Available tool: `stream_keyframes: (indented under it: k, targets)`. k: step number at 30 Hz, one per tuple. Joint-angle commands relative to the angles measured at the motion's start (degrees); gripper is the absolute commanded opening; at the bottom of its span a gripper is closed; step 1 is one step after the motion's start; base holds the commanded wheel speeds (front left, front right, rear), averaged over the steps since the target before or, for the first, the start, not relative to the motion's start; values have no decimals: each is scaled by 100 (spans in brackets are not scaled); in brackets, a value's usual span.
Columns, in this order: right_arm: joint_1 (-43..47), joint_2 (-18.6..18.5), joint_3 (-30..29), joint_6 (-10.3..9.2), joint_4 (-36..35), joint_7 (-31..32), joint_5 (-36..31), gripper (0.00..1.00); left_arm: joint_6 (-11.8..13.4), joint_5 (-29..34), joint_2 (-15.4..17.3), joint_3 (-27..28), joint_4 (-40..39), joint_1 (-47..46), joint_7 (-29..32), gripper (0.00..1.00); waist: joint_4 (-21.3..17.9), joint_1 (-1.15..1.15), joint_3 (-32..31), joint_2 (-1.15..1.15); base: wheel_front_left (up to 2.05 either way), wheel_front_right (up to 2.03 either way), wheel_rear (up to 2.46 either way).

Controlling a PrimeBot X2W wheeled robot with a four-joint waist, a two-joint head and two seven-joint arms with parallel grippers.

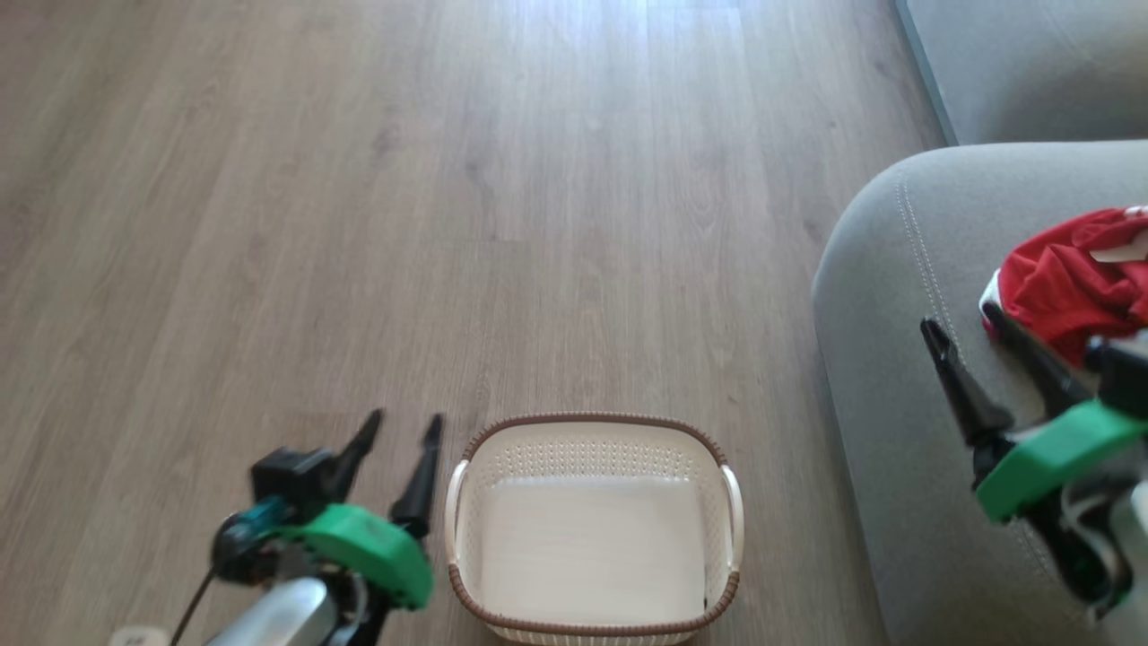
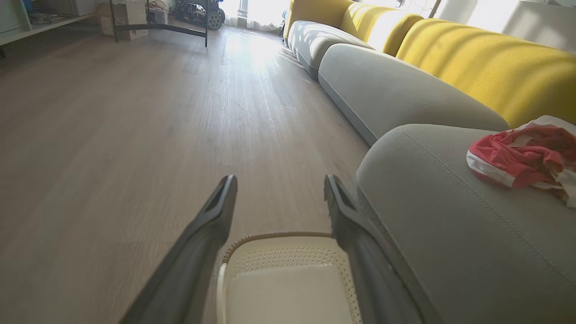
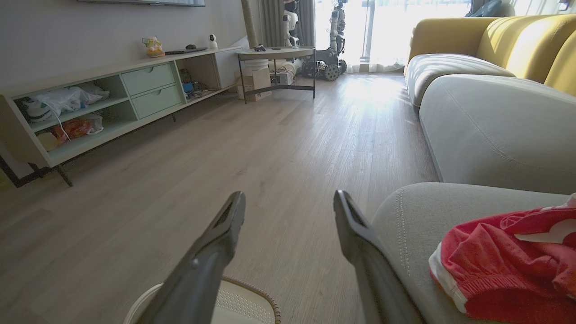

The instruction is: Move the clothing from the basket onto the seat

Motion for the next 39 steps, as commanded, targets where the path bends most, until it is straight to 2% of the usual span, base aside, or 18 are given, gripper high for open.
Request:
stream_keyframes:
  k: [1,5,10,14,19,30,36,39]
  targets:
    - [6,-39,-82,-2,-221,-106,-43,100,68,23,199,327,-150,-141,-71,100,40,1,-34,0,0,0,0]
    - [499,420,-451,-2,-382,-350,-211,100,289,171,346,827,-296,257,-71,100,129,1,-102,0,0,0,0]
    - [911,824,-661,-2,-428,-523,-378,100,579,419,357,1656,-568,850,-71,100,202,1,-145,0,0,0,0]
    - [1016,1065,-684,-2,-402,-582,-515,100,618,829,311,2153,-754,1263,-71,100,231,1,-144,0,0,0,0]
    - [1035,1255,-589,-2,-259,-618,-577,100,666,1166,88,2619,-860,1606,-71,100,289,1,-137,0,0,0,0]
    - [899,1377,-324,-2,94,-689,-787,100,461,1834,-173,3016,-865,2047,-71,100,352,1,-169,0,0,0,0]
    - [972,1572,-744,-2,72,-739,-1191,100,219,2220,-309,3301,-1149,2253,-71,100,351,1,-226,0,0,0,0]
    - [1061,1693,-985,-2,-86,-743,-1387,100,-15,2386,-426,3492,-1375,2387,-71,100,330,1,-249,0,0,0,0]
